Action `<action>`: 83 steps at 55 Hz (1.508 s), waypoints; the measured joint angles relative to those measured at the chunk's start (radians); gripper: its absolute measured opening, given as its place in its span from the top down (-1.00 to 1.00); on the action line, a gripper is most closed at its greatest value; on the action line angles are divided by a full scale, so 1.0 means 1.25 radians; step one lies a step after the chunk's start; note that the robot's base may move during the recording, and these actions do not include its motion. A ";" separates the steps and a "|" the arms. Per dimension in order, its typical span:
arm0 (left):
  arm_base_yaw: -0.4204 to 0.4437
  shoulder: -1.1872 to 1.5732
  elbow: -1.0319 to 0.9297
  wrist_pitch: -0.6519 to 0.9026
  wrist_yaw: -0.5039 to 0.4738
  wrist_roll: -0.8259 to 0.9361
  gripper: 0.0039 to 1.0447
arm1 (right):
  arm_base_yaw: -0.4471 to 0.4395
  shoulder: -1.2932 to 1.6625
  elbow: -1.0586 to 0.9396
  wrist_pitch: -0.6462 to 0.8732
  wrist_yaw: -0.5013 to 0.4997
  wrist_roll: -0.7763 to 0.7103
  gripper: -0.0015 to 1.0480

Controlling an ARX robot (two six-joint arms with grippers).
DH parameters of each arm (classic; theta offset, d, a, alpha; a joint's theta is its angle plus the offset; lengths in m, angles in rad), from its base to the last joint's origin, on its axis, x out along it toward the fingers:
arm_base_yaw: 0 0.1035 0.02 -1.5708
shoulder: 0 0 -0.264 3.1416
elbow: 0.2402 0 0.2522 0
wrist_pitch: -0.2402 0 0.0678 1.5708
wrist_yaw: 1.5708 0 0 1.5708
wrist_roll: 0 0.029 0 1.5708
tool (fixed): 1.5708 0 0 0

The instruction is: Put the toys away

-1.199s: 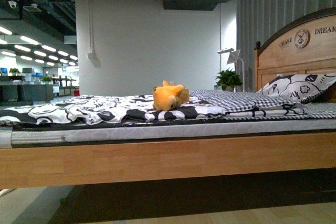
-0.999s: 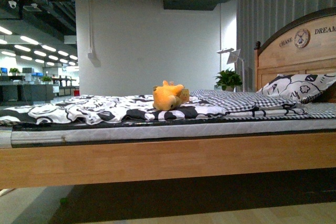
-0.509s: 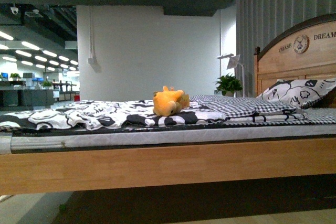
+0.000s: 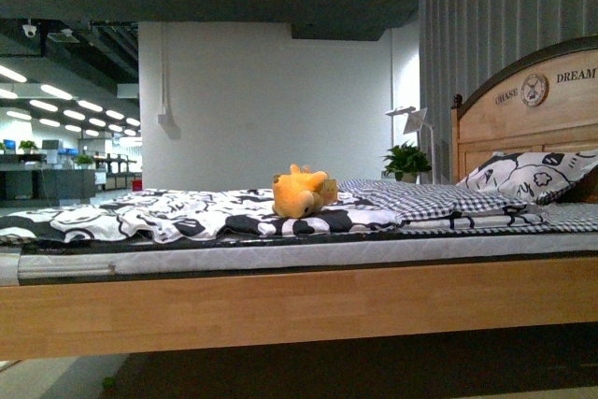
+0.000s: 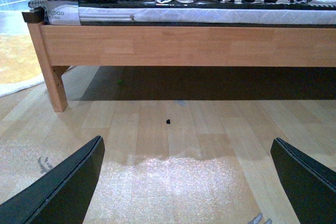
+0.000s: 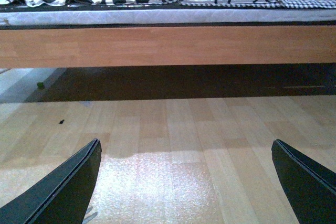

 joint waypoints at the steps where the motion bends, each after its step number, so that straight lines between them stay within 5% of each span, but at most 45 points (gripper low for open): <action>1: 0.000 0.000 0.000 0.000 0.000 0.000 -0.88 | 0.000 0.000 0.000 0.000 0.000 0.000 -0.87; 83: 0.000 0.000 0.000 0.000 0.000 0.000 -0.88 | 0.000 0.000 0.000 0.000 0.000 0.000 -0.87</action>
